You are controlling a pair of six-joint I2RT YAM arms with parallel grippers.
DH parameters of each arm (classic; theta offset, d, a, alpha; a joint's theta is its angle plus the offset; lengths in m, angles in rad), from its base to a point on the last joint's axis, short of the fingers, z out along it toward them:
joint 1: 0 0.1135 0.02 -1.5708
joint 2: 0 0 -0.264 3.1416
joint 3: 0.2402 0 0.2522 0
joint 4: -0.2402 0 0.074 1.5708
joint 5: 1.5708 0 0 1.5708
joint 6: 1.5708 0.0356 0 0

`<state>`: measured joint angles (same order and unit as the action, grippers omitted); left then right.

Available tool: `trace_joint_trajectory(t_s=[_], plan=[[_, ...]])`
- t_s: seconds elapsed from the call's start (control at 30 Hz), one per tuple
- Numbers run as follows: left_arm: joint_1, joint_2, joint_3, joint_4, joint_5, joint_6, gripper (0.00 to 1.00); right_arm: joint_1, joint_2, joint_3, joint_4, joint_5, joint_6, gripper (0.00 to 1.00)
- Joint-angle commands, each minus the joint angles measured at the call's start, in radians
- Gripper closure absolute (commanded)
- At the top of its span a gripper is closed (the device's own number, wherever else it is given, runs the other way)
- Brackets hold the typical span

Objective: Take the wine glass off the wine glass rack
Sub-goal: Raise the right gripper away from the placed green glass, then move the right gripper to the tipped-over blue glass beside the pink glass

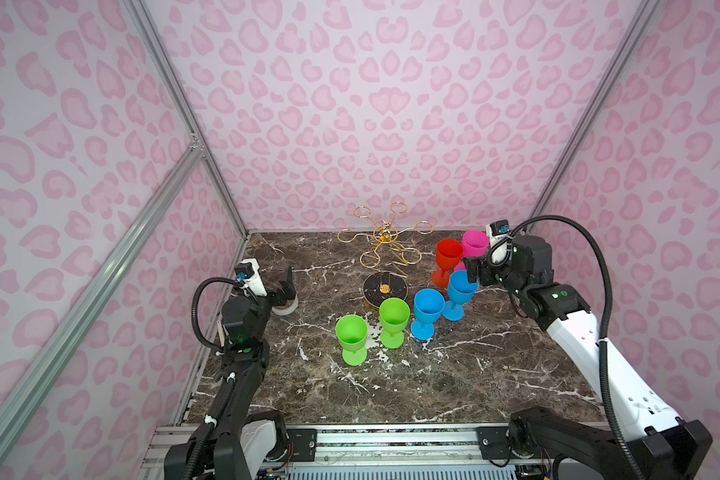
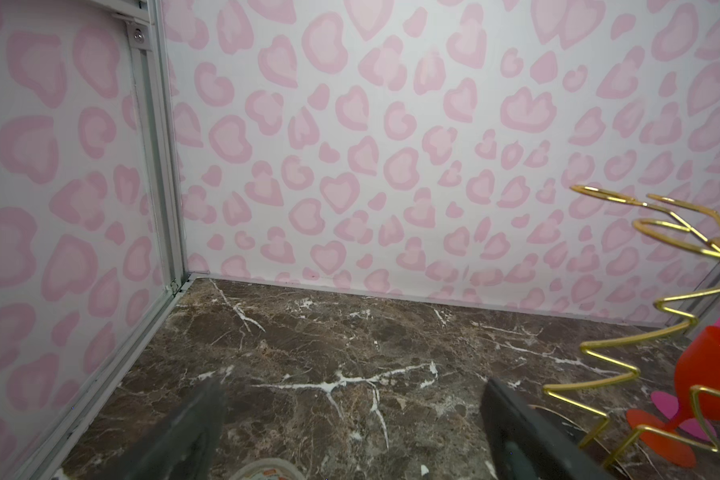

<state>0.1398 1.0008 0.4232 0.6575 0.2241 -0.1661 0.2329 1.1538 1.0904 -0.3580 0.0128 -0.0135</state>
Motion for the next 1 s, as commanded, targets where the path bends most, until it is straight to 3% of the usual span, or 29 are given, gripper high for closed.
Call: trace_joint_trajectory(t_s=[0.0, 0.13, 0.47, 0.67, 0.97], plan=[[0.000, -0.002, -0.058, 0.117, -0.045, 0.031, 0.03, -0.009, -0.018, -0.132, 0.239, 0.117, -0.003, 0.01], [-0.003, 0.017, -0.115, 0.158, -0.037, 0.022, 0.03, -0.023, -0.011, -0.265, 0.328, 0.194, 0.009, 0.01], [-0.009, 0.086, -0.251, 0.285, -0.054, 0.045, 0.03, -0.106, 0.000, -0.584, 0.736, 0.224, 0.017, 0.01], [-0.009, 0.165, -0.264, 0.336, -0.045, 0.061, 0.03, -0.116, 0.029, -0.652, 0.850, 0.232, 0.009, 0.01], [-0.009, 0.206, -0.248, 0.341, -0.049, 0.062, 0.03, -0.123, -0.009, -0.627, 0.803, 0.172, 0.021, 0.01]])
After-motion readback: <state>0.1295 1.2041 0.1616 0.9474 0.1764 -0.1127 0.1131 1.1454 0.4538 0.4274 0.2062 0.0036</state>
